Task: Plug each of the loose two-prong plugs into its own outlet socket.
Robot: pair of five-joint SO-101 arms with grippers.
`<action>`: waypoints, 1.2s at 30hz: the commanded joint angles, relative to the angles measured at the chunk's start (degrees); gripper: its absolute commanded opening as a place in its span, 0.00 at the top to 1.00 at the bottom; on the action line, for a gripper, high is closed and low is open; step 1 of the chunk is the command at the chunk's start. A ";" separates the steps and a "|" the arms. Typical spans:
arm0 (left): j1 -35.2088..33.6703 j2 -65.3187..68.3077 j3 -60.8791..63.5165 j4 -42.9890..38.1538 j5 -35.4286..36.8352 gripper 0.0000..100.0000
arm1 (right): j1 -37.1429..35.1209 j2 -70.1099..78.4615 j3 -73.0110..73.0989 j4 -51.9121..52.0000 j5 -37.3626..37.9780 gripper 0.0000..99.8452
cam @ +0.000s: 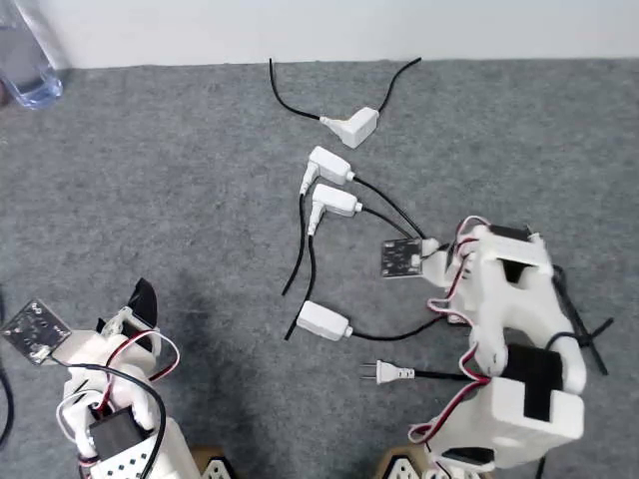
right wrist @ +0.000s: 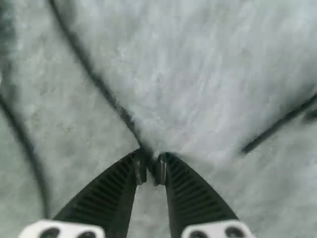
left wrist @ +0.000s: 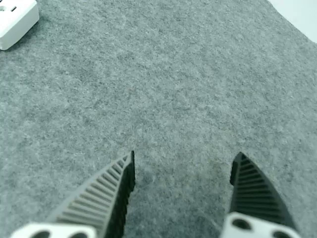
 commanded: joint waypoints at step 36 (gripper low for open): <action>0.26 -0.26 -0.40 0.44 -0.53 0.70 | 11.47 -20.44 -1.85 9.01 -5.71 0.77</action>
